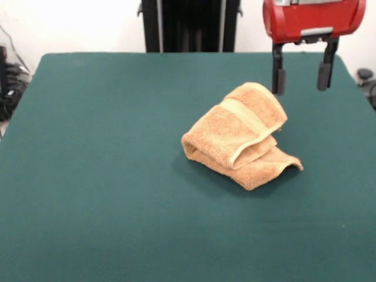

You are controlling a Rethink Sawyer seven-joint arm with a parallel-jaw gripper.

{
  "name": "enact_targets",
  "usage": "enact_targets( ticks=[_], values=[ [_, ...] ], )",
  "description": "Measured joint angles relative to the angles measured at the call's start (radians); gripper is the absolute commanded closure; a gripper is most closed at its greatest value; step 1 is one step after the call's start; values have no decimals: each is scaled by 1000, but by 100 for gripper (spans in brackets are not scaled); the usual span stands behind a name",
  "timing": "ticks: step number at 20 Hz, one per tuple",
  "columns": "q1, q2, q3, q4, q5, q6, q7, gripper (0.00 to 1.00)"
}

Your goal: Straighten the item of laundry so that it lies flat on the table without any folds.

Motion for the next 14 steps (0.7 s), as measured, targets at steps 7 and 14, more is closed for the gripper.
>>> enact_targets(
  ticks=[7, 14],
  values=[
    [-9, 5, 1, -3, -10, 1, 0, 0],
    [-14, 50, 2, -43, -30, 34, 0, 0]
  ],
)
